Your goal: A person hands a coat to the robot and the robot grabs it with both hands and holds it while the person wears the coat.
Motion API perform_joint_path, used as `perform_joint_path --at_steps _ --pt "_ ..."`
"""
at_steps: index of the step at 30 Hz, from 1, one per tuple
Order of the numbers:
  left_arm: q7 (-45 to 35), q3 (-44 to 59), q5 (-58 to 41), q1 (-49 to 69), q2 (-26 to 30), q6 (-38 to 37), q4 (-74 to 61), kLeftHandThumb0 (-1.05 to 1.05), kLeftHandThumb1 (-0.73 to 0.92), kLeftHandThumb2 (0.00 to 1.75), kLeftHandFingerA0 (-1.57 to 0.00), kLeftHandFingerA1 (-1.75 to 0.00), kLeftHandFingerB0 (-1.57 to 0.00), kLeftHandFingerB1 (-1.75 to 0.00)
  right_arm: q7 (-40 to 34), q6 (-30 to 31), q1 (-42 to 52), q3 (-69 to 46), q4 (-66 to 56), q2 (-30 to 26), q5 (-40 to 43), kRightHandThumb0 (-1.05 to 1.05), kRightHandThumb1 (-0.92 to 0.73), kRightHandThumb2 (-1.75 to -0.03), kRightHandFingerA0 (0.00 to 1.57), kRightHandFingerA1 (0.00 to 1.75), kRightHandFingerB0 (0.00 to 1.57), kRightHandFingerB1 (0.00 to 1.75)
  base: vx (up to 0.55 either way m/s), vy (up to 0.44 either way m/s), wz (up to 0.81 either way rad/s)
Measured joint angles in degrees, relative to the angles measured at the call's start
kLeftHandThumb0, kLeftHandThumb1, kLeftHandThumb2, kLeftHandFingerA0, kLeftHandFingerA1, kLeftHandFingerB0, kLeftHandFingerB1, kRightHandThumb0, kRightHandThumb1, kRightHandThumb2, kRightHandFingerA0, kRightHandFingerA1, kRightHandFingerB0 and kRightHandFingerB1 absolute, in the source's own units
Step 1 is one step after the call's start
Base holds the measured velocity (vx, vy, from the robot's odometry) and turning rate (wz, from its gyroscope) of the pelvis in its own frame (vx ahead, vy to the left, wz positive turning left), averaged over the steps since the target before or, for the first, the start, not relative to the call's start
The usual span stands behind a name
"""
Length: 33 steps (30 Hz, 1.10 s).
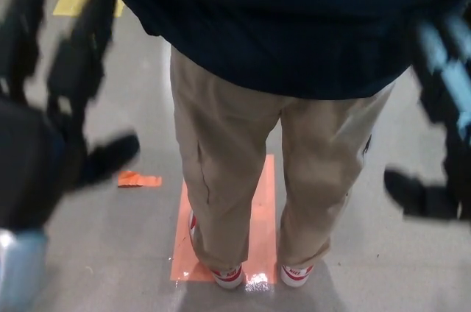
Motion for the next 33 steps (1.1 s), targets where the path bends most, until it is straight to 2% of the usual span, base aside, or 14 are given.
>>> perform_joint_path --at_steps 7,13,14,18,19,20,21,22,24,25,26,27,28,33 --pt "6.2 -5.7 3.1 11.4 -1.2 -1.0 4.0 -0.88 0.92 1.19 0.0 -0.1 -0.01 -0.12 -4.3 -1.1 10.2 4.6 2.4 1.8 -3.6 -0.95 -0.84 -1.1 0.0 0.07 0.0 0.0 0.0 0.0 0.0" --pt "12.0 -10.4 5.8 16.0 -0.7 -1.5 13.9 -0.74 0.83 1.17 -0.02 -0.32 -0.03 -0.23 -8.4 -1.8 14.8 8.1 9.4 2.3 -6.6 -0.86 -0.77 -1.06 0.0 0.15 0.0 0.07 0.0 0.0 0.0" --pt "12.7 -11.0 6.1 16.1 -0.5 -1.6 15.6 -0.77 0.92 0.84 -0.03 -0.28 -0.06 -0.21 -9.0 -1.8 15.0 8.5 10.5 2.4 -7.0 -0.85 -0.76 -1.05 0.0 0.15 0.0 0.09 0.0 0.0 0.0" --pt "15.1 -13.4 7.4 15.8 1.4 -2.2 24.8 -0.81 0.91 0.79 -0.08 -0.29 -0.09 -0.22 -11.8 -1.7 15.1 10.4 17.2 2.3 -9.3 -0.81 -0.73 -1.06 0.0 0.2 0.0 0.13 0.0 0.0 0.0" --pt "15.1 -14.1 7.4 15.2 2.0 -2.2 28.0 -0.81 0.91 0.79 -0.08 -0.29 -0.09 -0.22 -12.8 -1.6 14.5 11.2 20.5 2.3 -10.2 -0.81 -0.73 -1.06 0.0 0.2 0.0 0.13 0.0 0.0 0.0" --pt "14.8 -14.5 7.4 14.6 2.3 -2.2 29.9 -0.85 0.87 1.18 0.0 -0.36 -0.15 -0.24 -13.3 -1.5 14.0 11.7 22.7 2.3 -10.7 -0.82 -0.74 -1.06 0.0 0.18 0.0 0.12 0.0 0.0 0.0" --pt "14.5 -14.8 7.3 13.8 2.7 -2.3 31.6 -0.82 0.85 1.17 -0.02 -0.39 -0.13 -0.26 -13.8 -1.4 13.3 12.1 24.7 2.3 -11.2 -0.82 -0.74 -1.06 0.0 0.19 0.0 0.12 0.0 0.0 0.0" --pt "13.4 -15.2 7.1 12.2 3.3 -2.4 34.0 -0.81 0.92 0.79 -0.09 -0.31 -0.07 -0.22 -14.2 -1.0 11.9 12.7 27.7 2.3 -11.9 -0.81 -0.72 -1.04 0.0 0.21 0.0 0.13 0.0 0.0 0.0" --pt "12.0 -15.3 6.7 10.1 3.8 -2.4 36.0 -0.81 0.92 0.83 -0.1 -0.33 -0.06 -0.23 -14.2 -0.5 10.1 13.1 29.8 2.4 -12.3 -0.8 -0.72 -1.04 0.0 0.22 0.0 0.14 0.0 0.0 0.0" --pt "10.6 -15.4 6.5 8.4 4.0 -2.3 37.2 -0.75 0.81 1.17 -0.08 -0.46 -0.01 -0.32 -14.2 -0.1 8.7 13.4 31.0 2.4 -12.5 -0.73 -0.89 -0.65 0.0 0.22 0.0 0.12 0.0 0.0 0.0" --pt "9.3 -15.7 6.2 6.8 3.9 -2.1 38.4 -0.75 0.8 1.16 -0.07 -0.45 -0.02 -0.32 -14.1 0.3 7.5 13.6 32.0 2.4 -12.6 -0.73 -0.87 -0.66 0.0 0.26 0.0 0.15 0.0 0.0 0.0" --pt "8.2 -15.9 5.9 5.1 3.8 -1.9 39.7 -0.74 0.79 1.16 -0.06 -0.45 -0.04 -0.3 -13.7 0.8 6.5 13.6 32.7 2.4 -12.7 -0.74 -0.67 -0.89 0.02 0.24 0.0 0.14 0.0 0.0 0.0" --pt "7.9 -16.0 5.9 4.7 3.8 -1.9 40.1 -0.74 0.8 1.16 -0.07 -0.46 -0.01 -0.28 -13.6 0.9 6.1 13.6 33.0 2.3 -12.7 -0.72 -0.65 -1.0 0.0 0.28 0.0 0.2 0.0 0.0 0.0" --pt "3.0 -16.9 4.6 -5.0 2.9 -1.1 47.0 -0.75 0.81 1.18 -0.07 -0.44 -0.01 -0.29 -8.8 3.3 -1.4 13.1 37.1 2.3 -11.8 -0.76 -0.66 -0.97 0.0 0.22 0.0 0.15 0.0 0.0 0.0"
